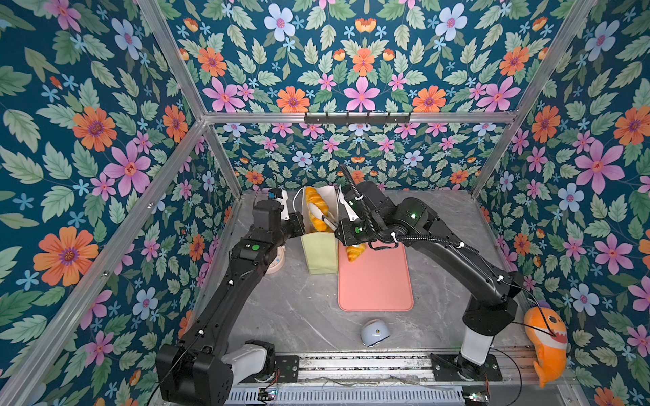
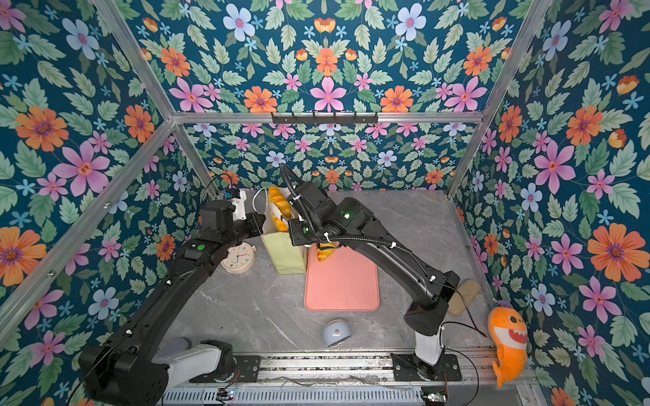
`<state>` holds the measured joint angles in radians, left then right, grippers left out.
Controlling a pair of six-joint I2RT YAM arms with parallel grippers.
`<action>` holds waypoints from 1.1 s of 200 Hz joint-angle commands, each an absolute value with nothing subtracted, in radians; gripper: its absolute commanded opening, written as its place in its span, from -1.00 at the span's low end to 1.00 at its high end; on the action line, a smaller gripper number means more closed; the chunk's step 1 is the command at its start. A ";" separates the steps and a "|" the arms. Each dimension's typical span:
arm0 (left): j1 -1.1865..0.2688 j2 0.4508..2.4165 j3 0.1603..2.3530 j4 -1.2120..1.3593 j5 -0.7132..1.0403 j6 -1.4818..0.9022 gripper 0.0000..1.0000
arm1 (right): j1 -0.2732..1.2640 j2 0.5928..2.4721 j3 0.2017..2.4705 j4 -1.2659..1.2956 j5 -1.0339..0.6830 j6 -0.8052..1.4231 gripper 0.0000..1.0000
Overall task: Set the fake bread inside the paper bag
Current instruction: 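Lower the croissant into the bag opening with the right gripper's tongs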
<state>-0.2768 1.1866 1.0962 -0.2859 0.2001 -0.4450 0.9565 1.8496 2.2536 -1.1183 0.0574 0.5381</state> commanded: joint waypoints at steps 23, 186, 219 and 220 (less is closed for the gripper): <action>-0.277 1.183 1.097 -0.271 0.206 -0.452 -0.82 | 0.980 1.905 2.340 -1.205 0.142 0.511 -0.47; -0.277 1.195 1.109 -0.273 0.219 -0.452 -0.80 | 0.997 2.053 2.545 -1.385 0.195 0.488 -0.38; -0.278 1.198 1.112 -0.274 0.221 -0.453 -0.80 | 0.997 2.069 2.566 -1.390 0.186 0.482 -0.35; -0.278 1.198 1.113 -0.273 0.221 -0.453 -0.80 | 0.997 2.069 2.566 -1.390 0.185 0.482 -0.34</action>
<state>-0.2768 1.1942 1.1042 -0.2848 0.2108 -0.4450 0.9955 2.0632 2.5523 -1.3746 0.1749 0.4896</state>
